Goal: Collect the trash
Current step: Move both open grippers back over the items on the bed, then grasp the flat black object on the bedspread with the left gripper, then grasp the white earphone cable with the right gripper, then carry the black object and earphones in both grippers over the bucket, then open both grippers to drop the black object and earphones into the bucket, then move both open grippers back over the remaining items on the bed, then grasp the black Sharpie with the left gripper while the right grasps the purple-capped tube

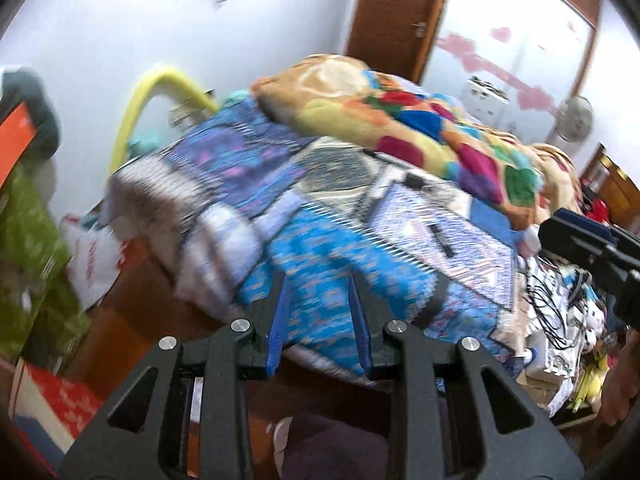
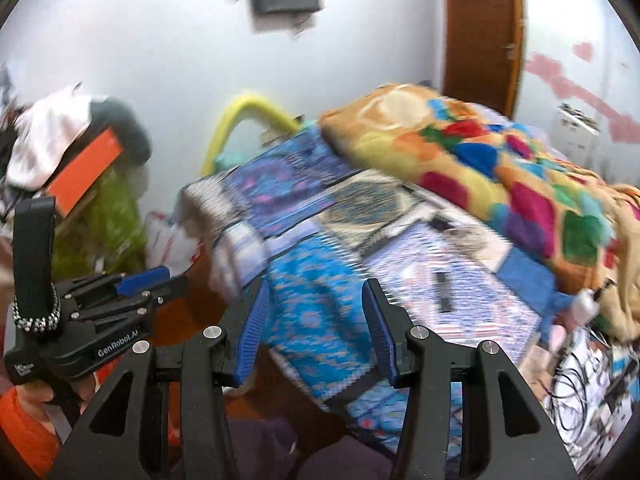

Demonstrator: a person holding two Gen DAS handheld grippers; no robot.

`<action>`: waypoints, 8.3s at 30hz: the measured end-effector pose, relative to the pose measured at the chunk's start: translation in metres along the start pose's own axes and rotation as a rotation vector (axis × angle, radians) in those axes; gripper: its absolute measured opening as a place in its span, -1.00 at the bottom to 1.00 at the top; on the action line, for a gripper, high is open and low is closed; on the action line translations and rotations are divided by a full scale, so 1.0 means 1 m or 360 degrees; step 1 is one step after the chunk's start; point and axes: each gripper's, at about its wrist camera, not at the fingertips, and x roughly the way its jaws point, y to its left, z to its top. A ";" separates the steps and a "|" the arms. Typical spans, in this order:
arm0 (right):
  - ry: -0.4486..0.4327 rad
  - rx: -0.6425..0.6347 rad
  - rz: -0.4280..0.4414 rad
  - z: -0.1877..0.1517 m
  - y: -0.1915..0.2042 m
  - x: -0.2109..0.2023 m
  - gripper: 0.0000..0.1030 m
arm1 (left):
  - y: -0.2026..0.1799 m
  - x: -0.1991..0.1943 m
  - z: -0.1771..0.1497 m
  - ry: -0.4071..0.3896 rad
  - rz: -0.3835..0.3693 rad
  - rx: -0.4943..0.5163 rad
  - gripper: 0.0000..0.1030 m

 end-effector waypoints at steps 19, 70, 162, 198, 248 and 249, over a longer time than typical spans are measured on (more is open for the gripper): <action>-0.0220 0.0244 -0.0536 -0.014 -0.156 -0.022 0.39 | -0.159 0.129 0.042 0.0147 -0.0293 0.0220 -0.17; 0.0382 0.0564 -0.0101 0.014 -0.245 0.262 0.12 | -0.123 0.276 0.069 0.0159 -0.0249 0.0017 -0.77; 0.1053 -0.0637 0.0459 -0.081 0.264 0.259 -0.82 | 0.268 0.047 -0.170 0.0429 0.0426 -0.0863 -0.78; 0.0547 -0.0413 0.0445 0.002 0.169 0.163 -0.22 | 0.189 0.013 -0.078 0.0256 0.0421 -0.0522 -0.61; 0.0389 -0.0163 -0.0001 0.051 -0.178 0.262 -0.15 | -0.081 0.277 0.109 0.0270 -0.0107 0.0198 0.01; 0.0397 -0.0204 -0.0004 0.052 -0.174 0.270 -0.15 | -0.082 0.281 0.111 0.0270 -0.0098 0.0205 0.01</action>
